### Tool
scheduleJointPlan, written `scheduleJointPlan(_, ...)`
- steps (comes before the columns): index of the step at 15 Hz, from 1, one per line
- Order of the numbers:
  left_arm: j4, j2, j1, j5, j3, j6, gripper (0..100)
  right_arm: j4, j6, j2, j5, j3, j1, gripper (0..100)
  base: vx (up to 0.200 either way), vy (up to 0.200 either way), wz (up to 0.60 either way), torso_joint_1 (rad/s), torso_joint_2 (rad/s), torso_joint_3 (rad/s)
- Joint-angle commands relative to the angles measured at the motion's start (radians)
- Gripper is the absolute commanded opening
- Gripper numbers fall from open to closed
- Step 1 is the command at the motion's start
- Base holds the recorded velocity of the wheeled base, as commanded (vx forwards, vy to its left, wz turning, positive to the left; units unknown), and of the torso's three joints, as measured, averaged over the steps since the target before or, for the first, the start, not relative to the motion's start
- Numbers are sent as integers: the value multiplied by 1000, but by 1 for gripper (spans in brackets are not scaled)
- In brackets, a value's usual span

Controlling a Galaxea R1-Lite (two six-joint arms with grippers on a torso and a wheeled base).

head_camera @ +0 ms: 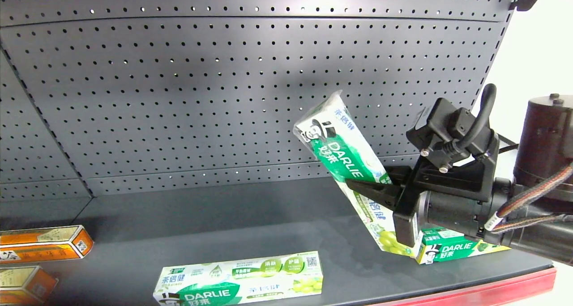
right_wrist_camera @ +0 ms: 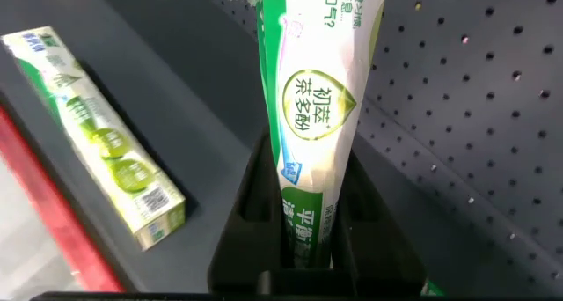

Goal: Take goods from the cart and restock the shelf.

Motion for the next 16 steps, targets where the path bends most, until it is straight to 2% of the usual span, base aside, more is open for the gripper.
scheduleJointPlan(1,0,-2,0,0,0,0,100,-10,-18,39,-4,-18,0,0,0,0,0,0,0,0)
scheduleJointPlan(6,0,-2,0,0,0,0,100,-23,-35,45,-33,-28,-56,0,0,0,0,0,0,0)
scheduleJointPlan(8,0,-2,0,0,0,0,100,-22,-57,45,-108,-45,-43,0,0,0,0,0,0,0)
scheduleJointPlan(9,0,-2,0,0,0,0,100,-20,-61,45,-194,-51,-10,0,0,0,0,0,0,0)
scheduleJointPlan(10,0,-2,0,0,0,0,100,-19,-63,45,-214,-58,-3,0,0,0,0,0,0,0)
scheduleJointPlan(14,0,-2,0,0,0,0,100,-13,-61,100,-221,-170,25,0,0,0,0,0,0,0)
scheduleJointPlan(16,0,-2,0,0,0,0,100,-8,-61,111,-223,-180,25,0,0,0,0,0,0,0)
